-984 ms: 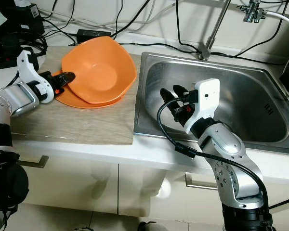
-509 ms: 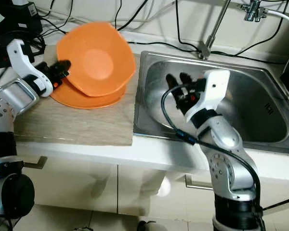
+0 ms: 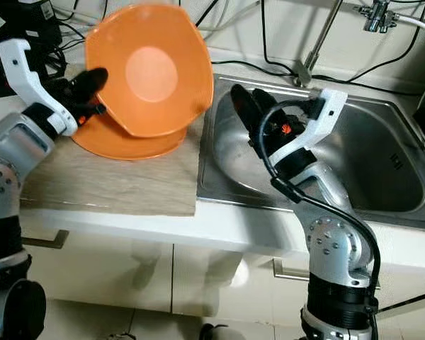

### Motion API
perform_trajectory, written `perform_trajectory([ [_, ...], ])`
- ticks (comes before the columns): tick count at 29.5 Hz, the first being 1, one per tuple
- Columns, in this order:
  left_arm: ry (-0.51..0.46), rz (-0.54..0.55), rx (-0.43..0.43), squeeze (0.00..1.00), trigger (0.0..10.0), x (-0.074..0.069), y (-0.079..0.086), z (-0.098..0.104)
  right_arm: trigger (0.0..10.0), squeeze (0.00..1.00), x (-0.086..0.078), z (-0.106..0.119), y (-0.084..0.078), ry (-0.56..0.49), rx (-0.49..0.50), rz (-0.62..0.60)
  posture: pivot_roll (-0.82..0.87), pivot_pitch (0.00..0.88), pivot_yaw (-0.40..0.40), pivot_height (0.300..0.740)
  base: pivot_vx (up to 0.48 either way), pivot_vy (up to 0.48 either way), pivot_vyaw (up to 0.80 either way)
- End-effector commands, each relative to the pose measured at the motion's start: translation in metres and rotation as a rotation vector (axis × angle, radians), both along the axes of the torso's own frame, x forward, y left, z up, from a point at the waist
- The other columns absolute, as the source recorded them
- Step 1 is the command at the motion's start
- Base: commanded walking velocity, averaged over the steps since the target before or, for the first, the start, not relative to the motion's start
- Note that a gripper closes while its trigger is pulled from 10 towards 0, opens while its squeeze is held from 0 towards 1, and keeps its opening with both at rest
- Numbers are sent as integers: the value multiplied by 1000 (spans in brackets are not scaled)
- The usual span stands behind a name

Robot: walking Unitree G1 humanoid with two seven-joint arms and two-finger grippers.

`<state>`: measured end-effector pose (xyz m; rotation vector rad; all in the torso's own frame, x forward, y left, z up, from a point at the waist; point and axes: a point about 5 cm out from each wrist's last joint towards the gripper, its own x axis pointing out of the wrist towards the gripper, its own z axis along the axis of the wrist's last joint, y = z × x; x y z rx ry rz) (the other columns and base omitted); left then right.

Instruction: Kitchen organization

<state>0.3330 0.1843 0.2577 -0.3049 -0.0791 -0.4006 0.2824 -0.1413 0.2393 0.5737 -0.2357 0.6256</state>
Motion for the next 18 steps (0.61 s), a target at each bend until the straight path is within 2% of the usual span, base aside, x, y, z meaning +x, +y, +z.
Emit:
perform_trajectory([
  [1,-102,-55,-1,0,0,-6,-10,17,10000,1000,-2,2,-2,-2,-3,9,7,54,-105,740,0,0,0],
  [5,-142,-133,1,0,0,-10,-20,19,10000,1000,3,-7,-2,60,-70,-48,5,52,-101,740,0,0,0],
  [6,-151,-142,-2,0,0,-11,-21,20,10000,925,5,-9,-3,70,-91,-65,5,51,-100,740,0,0,0],
  [7,-159,-149,-7,0,0,-12,-21,21,10000,588,6,-10,-4,77,-103,-74,5,51,-99,740,0,0,0],
  [8,-163,-150,-11,0,0,-12,-22,21,10000,118,6,-10,-5,80,-109,-79,4,51,-99,740,0,0,0],
  [9,-165,-149,-13,0,0,-12,-21,22,10000,0,7,-10,-6,81,-113,-88,5,50,-98,740,0,0,0],
  [13,-181,-186,-19,0,0,-15,-22,21,10000,0,9,-9,-13,91,-108,-127,5,47,-96,740,0,0,0],
  [18,-184,-243,-34,0,0,-18,-26,21,10000,0,9,-11,-10,108,-86,-109,5,44,-95,740,0,0,0],
])
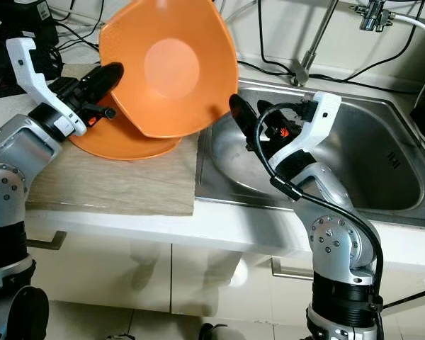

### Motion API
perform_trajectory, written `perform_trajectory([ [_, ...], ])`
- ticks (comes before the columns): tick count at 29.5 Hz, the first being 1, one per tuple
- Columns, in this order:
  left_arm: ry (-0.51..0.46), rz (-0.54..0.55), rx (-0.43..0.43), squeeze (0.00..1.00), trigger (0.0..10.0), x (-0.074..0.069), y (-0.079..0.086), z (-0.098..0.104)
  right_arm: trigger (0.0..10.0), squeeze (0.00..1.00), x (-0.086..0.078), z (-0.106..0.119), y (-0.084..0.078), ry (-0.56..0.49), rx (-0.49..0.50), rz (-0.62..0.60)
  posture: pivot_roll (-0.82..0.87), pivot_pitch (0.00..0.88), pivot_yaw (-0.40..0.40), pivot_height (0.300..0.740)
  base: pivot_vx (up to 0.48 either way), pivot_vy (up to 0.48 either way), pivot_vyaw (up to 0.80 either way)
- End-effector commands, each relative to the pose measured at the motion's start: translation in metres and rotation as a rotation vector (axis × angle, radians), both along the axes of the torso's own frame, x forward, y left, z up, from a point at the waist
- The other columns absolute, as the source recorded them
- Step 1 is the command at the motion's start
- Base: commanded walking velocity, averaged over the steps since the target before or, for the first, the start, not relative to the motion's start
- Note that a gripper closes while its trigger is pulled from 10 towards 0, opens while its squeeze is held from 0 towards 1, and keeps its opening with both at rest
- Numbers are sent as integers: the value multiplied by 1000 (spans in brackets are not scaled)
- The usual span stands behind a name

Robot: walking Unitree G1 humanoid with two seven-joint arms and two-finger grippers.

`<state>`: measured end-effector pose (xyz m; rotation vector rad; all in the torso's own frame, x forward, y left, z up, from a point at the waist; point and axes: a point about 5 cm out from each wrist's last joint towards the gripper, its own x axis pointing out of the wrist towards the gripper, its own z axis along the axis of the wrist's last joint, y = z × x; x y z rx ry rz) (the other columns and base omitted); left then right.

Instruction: Kitchen organization

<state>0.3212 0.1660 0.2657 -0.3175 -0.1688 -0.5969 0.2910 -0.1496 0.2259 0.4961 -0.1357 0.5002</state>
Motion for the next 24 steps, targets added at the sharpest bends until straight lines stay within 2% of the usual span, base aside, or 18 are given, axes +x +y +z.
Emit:
perform_trajectory([
  [1,-71,-74,-13,0,0,-7,-9,13,10000,0,0,2,-1,5,15,6,5,42,-95,740,0,0,0],
  [2,-71,-74,-13,0,0,-7,-9,13,10000,0,0,2,-1,5,15,6,5,42,-95,740,0,0,0],
  [3,-74,-86,-12,0,0,-8,-10,13,6392,0,-1,1,1,5,23,20,5,43,-94,740,0,0,0],
  [4,-75,-101,-8,0,0,-9,-11,12,0,0,-2,1,2,5,29,31,6,42,-93,740,0,0,0],
  [15,-79,-179,8,0,0,-13,-17,10,0,0,-5,0,2,-6,47,58,3,30,-85,740,0,0,0],
  [24,-74,-179,10,0,0,-13,-17,8,0,0,-7,-1,1,-18,48,65,2,23,-84,740,0,0,0],
])
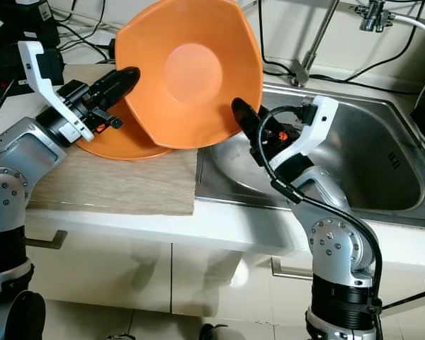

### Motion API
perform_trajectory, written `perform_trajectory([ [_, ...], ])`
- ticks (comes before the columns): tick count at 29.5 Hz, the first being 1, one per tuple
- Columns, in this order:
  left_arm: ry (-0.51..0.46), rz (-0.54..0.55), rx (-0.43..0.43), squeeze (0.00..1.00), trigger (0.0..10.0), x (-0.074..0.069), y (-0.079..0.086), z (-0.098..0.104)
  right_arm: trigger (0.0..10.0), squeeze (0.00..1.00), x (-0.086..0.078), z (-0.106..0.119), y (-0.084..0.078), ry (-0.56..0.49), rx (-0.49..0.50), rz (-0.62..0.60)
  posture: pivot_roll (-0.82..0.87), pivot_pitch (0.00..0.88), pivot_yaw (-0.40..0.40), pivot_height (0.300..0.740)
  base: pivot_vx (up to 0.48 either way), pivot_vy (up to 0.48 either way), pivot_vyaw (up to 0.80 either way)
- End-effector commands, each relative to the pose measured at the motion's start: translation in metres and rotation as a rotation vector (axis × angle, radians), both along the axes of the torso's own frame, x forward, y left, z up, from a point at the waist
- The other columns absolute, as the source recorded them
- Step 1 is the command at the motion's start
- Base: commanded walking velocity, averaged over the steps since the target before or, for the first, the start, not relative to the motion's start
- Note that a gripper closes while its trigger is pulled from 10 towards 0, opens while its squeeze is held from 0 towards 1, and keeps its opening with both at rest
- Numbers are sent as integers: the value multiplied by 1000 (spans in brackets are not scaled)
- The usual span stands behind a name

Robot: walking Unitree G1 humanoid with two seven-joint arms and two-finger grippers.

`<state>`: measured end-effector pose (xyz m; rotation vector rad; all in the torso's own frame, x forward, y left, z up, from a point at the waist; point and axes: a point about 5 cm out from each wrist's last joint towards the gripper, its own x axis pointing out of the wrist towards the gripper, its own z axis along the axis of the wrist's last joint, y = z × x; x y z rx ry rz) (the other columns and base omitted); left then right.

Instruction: Kitchen organization

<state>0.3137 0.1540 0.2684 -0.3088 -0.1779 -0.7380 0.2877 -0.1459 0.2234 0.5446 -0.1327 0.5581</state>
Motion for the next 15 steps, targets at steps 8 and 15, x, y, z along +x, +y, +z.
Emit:
perform_trajectory([
  [8,-37,-43,2,0,0,-5,-5,5,0,0,-4,2,-3,-27,6,12,2,20,-84,740,0,0,0],
  [15,-36,-40,4,0,0,-5,-5,4,0,0,-4,2,-3,-31,6,16,1,21,-84,740,0,0,0],
])
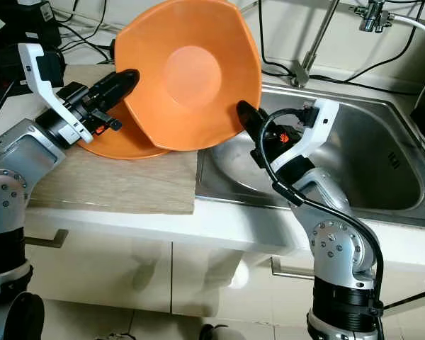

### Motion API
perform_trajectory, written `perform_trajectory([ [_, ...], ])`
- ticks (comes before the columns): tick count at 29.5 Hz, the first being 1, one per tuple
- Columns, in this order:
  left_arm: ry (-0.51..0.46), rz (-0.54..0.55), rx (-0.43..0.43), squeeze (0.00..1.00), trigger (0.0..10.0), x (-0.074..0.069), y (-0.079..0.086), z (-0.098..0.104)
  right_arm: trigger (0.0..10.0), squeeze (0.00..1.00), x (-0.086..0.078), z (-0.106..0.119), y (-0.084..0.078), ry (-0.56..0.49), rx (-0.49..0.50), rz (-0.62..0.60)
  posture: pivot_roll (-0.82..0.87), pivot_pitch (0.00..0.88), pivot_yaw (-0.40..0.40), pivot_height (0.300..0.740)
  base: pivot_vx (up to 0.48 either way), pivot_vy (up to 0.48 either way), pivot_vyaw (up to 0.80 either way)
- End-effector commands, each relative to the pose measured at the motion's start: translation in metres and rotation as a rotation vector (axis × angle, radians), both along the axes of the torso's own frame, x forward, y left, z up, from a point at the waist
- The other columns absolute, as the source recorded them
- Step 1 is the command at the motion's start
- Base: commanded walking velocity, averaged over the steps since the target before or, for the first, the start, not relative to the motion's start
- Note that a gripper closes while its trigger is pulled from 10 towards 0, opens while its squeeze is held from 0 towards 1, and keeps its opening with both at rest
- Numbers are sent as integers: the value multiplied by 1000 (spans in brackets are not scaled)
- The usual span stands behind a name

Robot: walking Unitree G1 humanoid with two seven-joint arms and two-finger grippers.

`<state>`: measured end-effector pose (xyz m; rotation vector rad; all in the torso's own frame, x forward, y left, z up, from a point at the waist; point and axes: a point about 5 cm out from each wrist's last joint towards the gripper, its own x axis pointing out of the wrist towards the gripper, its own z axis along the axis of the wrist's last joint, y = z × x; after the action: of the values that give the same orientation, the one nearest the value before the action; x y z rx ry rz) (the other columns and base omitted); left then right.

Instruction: Kitchen organization

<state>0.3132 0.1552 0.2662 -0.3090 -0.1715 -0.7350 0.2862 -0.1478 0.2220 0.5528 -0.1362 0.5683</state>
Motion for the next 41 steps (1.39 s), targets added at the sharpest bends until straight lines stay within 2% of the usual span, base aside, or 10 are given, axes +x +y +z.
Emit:
perform_trajectory([
  [1,-42,-43,4,0,0,-4,-6,6,0,0,-2,4,-1,-27,-2,7,1,21,-85,740,0,0,0],
  [12,-45,-55,41,0,0,-5,-9,3,0,0,-2,4,-1,-32,-2,-3,-1,24,-82,740,0,0,0],
  [13,-44,-35,68,0,2314,-4,-11,1,0,0,-2,3,-2,-30,-2,-11,-1,24,-82,740,0,0,0],
  [14,-38,-15,83,0,10000,-3,-11,0,0,0,-1,3,-2,-29,-4,-18,-2,25,-80,740,0,0,0],
  [15,-34,-2,92,0,10000,-1,-11,-1,0,0,-1,3,-2,-28,-5,-23,-2,25,-80,740,0,0,0],
  [16,-23,-11,84,1000,10000,-1,-11,-2,0,0,0,3,-3,-27,-1,-35,-4,27,-79,740,0,0,0],
  [30,-34,34,68,1000,10000,3,-8,1,0,0,25,4,-52,26,53,-471,-3,34,-79,740,0,0,0],
  [31,-38,40,67,365,10000,3,-7,2,0,0,27,3,-57,32,48,-515,-2,34,-78,740,0,0,0],
  [32,-40,36,60,0,10000,3,-7,3,0,0,29,3,-63,38,52,-559,-2,34,-79,740,0,0,0],
  [41,-49,79,118,0,10000,5,-5,0,0,0,49,2,-94,67,-57,-697,1,40,-80,740,0,0,0],
])
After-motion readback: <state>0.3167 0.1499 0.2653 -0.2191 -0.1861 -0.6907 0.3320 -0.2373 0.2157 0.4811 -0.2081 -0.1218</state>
